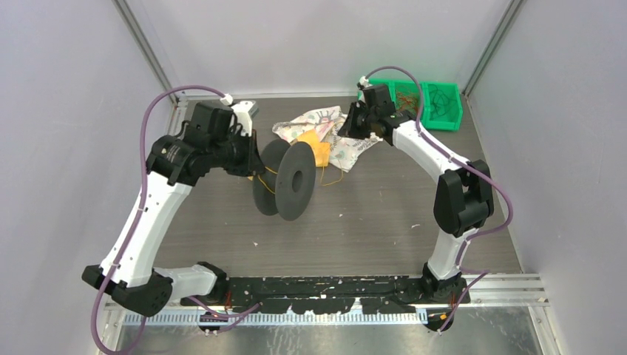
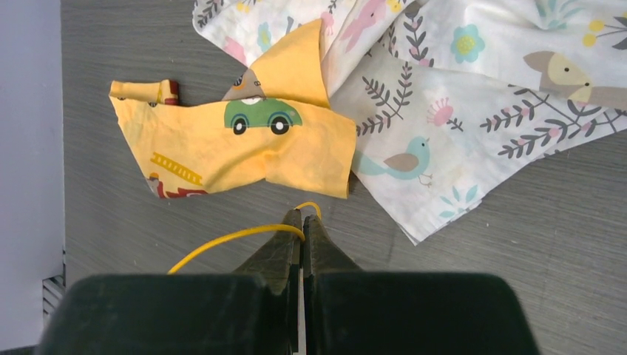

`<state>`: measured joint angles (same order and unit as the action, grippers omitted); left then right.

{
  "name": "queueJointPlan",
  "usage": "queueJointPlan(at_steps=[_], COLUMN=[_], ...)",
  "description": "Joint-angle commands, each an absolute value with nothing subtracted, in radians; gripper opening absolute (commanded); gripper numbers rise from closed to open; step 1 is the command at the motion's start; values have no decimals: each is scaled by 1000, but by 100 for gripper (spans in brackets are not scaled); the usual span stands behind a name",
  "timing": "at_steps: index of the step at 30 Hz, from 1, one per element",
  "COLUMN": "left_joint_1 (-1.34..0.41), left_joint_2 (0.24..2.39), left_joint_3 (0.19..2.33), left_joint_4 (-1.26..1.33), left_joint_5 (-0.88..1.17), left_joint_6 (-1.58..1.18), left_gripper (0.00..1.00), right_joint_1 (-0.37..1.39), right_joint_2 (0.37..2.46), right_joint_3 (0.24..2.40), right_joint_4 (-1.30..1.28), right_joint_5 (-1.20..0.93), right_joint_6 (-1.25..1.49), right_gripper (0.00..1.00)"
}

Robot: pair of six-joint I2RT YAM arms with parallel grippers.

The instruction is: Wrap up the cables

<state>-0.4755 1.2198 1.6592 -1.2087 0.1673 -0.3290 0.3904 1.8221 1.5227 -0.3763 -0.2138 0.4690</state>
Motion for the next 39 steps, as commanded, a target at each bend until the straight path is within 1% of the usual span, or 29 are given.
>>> queueJointPlan(at_steps=[1, 4, 8, 14, 19, 26, 33, 39], left_joint_1=[-472, -472, -472, -472, -472, -506, -552, -568], left_joint_2=[1216, 1230, 1244, 1199, 1215, 1189, 1158, 1196], left_joint_3=[1650, 1638, 1618, 1520, 1518, 1467, 1431, 1438], left_joint_4=[-1118, -1112, -1090, -1012, -1052, -1042, -1067, -1078], left_joint_5=[151, 159, 223, 207, 193, 240, 286, 178], left_joint_6=[-303, -297, -274, -212, -120, -12, 84, 52], left_gripper=[1, 1, 1, 0, 1, 0, 0, 0], right_joint_1=[389, 389, 390, 390, 390, 397, 398, 435], right_joint_2=[1822, 1802, 1739, 1673, 1612, 1543, 1585, 1577], right_joint_3=[1580, 1576, 1521, 1498, 1515, 1552, 1625, 1688], right_joint_4=[-447, -461, -431, -442, -464, -486, -539, -597], right_joint_5=[-218, -211, -201, -175, -157, -137, -101, -133], right_joint_6=[457, 474, 486, 481, 479, 480, 466, 461], right_gripper=[1, 1, 1, 1, 1, 1, 1, 1])
